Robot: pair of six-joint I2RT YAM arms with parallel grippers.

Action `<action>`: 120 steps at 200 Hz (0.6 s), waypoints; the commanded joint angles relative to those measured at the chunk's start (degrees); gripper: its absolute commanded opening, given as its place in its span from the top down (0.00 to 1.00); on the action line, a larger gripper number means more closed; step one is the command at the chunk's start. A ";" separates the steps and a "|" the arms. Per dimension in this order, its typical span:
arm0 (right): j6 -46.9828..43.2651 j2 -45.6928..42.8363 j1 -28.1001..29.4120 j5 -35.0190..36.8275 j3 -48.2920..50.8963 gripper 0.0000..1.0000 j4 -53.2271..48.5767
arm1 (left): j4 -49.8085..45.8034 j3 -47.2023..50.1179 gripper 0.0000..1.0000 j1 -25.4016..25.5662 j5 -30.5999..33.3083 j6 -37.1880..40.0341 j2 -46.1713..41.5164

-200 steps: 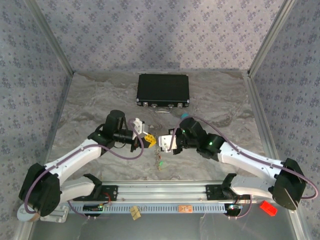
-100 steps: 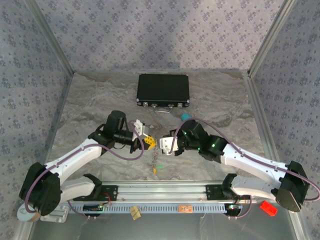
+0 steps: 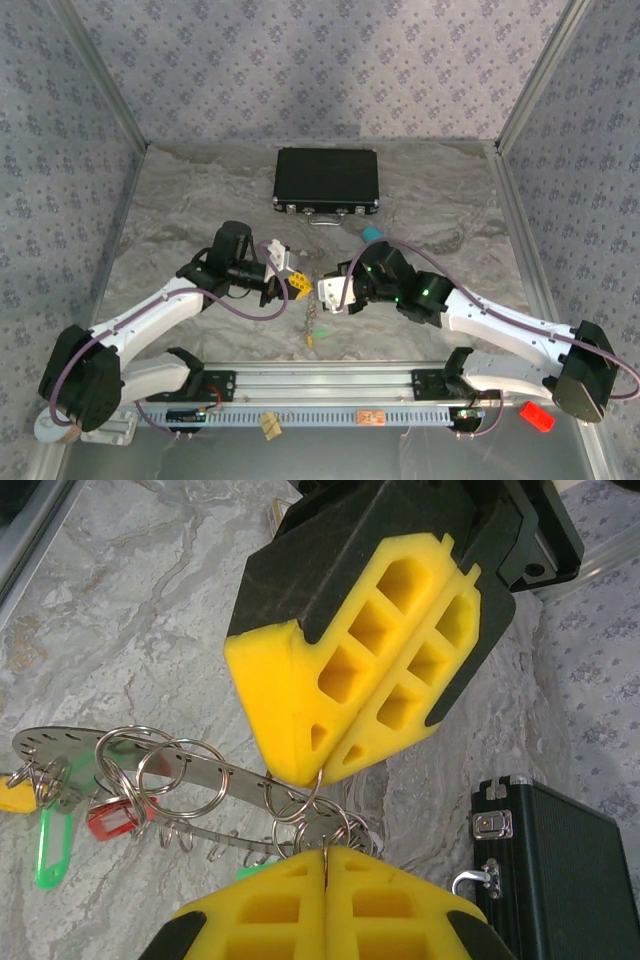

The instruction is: Put the keys on the keyring

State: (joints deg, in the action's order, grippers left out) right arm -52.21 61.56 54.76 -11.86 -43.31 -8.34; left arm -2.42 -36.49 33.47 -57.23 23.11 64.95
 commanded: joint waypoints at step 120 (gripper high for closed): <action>-1.58 0.93 1.32 0.37 -0.99 1.00 1.31 | 1.08 -2.09 1.00 -0.31 -1.49 0.62 0.35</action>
State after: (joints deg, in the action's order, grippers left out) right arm -52.56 62.41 55.66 -11.73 -43.31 -7.88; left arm -2.42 -36.49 33.47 -57.19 23.11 64.95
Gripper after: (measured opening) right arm 0.051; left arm 0.044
